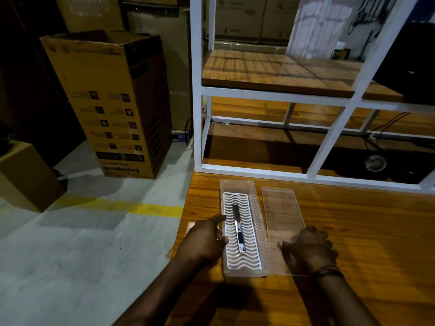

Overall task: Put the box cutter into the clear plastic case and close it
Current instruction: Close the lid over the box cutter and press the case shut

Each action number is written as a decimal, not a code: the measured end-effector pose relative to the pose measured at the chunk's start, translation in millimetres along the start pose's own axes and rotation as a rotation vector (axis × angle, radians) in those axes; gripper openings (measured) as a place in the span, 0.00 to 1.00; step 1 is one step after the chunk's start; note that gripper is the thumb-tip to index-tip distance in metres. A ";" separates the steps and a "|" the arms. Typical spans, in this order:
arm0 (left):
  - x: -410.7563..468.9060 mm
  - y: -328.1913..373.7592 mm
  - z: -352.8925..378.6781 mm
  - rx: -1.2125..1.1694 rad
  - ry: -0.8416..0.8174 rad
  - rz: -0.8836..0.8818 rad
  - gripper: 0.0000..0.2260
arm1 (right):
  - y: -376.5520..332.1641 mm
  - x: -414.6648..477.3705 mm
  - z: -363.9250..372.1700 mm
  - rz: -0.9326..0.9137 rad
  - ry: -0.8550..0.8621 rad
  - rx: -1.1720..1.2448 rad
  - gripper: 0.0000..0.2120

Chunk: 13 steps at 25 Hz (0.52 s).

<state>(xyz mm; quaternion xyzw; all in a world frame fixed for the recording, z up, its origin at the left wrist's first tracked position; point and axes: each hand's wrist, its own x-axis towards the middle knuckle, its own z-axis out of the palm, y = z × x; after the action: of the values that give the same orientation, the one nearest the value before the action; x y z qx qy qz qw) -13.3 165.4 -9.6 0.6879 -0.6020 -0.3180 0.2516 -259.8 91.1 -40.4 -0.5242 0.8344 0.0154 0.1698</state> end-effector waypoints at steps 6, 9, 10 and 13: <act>-1.4 2.4 -1.6 -0.074 -0.018 -0.032 0.31 | -15.3 -19.7 -45.0 -0.291 -0.163 0.431 0.13; -1.3 2.5 -0.8 -0.056 -0.005 -0.027 0.28 | -31.7 -44.5 -56.5 -0.398 -0.137 0.556 0.14; -1.0 2.4 -0.5 -0.042 -0.005 -0.021 0.27 | -36.5 -49.2 -55.1 -0.422 -0.154 0.572 0.16; -2.2 1.5 -1.0 -0.021 -0.001 -0.018 0.25 | -49.2 -61.5 -48.1 -0.481 -0.204 0.703 0.16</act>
<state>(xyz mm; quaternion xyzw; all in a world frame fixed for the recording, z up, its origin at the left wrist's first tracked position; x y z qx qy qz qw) -13.7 167.4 -7.5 0.6905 -0.5925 -0.3268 0.2556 -205.2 112.6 30.8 -0.6098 0.6218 -0.2580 0.4182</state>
